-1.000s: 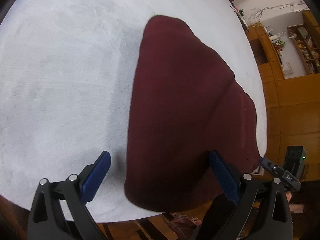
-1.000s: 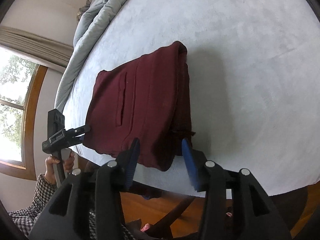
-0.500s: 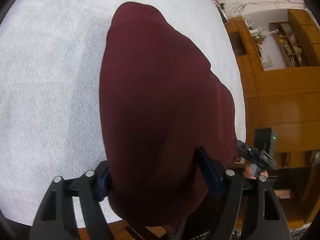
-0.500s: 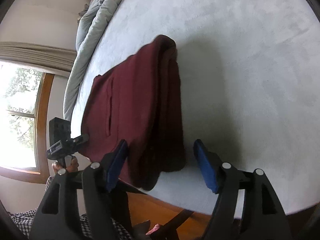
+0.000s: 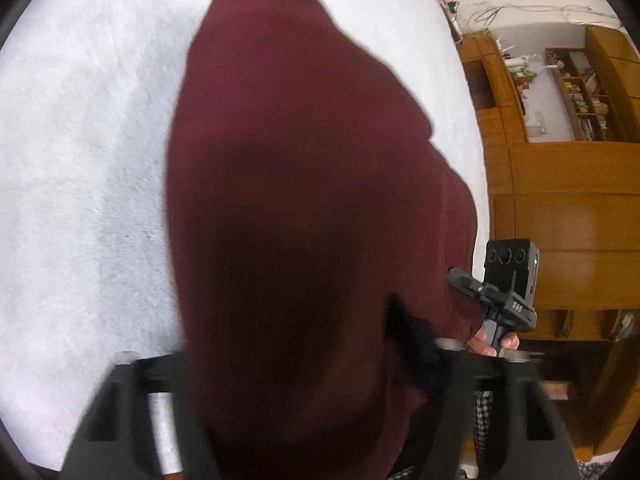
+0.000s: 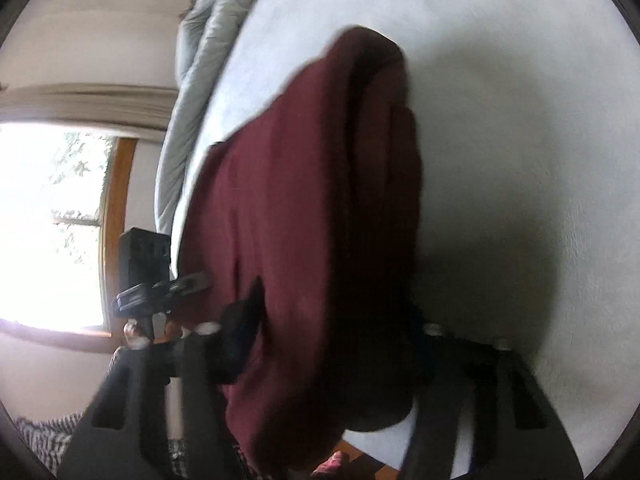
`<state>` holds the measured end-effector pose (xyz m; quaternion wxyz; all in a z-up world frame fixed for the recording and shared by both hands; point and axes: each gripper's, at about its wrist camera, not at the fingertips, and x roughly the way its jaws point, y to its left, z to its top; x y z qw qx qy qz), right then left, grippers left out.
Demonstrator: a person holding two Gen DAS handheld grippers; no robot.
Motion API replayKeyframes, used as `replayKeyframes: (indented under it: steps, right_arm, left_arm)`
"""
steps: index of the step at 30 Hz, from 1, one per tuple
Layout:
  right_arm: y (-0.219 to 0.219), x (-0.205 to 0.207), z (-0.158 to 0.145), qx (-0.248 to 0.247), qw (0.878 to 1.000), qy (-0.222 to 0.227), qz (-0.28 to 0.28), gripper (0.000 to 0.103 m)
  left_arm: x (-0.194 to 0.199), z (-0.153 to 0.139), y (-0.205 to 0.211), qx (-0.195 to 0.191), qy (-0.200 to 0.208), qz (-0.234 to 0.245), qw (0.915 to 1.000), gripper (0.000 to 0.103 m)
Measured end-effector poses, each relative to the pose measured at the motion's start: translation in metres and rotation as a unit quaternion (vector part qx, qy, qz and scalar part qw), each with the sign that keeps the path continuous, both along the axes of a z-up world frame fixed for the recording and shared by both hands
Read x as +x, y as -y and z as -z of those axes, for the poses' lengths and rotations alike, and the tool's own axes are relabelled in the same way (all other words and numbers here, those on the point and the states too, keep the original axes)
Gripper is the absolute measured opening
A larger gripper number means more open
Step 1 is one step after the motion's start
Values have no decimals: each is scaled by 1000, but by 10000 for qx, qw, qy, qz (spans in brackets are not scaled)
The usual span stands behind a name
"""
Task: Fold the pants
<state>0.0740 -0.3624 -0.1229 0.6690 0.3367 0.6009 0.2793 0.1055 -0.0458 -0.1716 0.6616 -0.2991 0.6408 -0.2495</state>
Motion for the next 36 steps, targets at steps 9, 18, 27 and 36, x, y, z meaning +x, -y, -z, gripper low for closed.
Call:
replayKeyframes:
  steps: [9, 18, 27, 36]
  right_arm:
    - [-7, 23, -95, -103, 9947, 1022, -47, 37]
    - [14, 121, -132, -231, 9874, 1554, 200, 37]
    - [8, 173, -11, -975, 9929, 394, 548, 47]
    - [19, 140, -69, -1645, 9793, 892, 775, 56]
  left_arm:
    - [6, -55, -2, -239, 850, -185, 9959, 35]
    - [97, -103, 7, 133, 1962, -270, 9801, 36]
    - [144, -5, 8, 793, 1212, -495, 9882, 53]
    - [123, -42, -1, 1902, 1430, -518, 9699, 81]
